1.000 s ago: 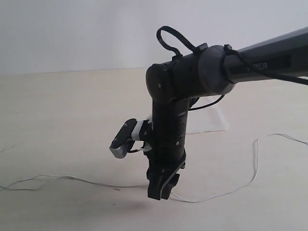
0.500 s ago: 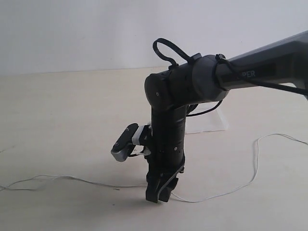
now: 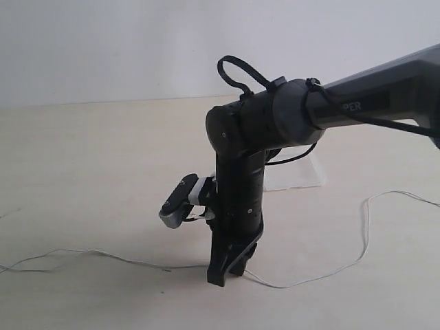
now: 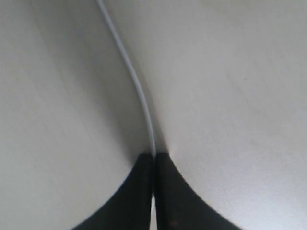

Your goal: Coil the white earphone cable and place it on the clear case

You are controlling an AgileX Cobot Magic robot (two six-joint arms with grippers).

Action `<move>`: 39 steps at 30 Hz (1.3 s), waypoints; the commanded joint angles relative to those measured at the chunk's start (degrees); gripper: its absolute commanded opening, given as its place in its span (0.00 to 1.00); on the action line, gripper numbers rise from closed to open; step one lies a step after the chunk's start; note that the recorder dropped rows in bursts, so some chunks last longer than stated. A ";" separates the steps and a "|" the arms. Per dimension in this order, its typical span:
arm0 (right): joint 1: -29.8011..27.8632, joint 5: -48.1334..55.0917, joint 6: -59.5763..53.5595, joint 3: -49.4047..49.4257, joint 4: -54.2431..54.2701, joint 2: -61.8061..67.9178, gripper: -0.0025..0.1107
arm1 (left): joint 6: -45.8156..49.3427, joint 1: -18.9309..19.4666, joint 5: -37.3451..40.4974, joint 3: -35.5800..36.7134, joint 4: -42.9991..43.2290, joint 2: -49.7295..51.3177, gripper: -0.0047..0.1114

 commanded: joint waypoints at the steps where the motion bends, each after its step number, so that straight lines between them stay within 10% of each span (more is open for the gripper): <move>1: 0.09 -0.77 3.32 0.61 -2.88 2.05 0.02 | -0.30 0.12 -0.49 0.15 0.09 -0.39 0.04; 39: -0.01 -37.03 26.28 0.50 -16.49 -42.50 0.02 | 0.49 0.12 -0.49 0.15 0.09 -0.39 0.04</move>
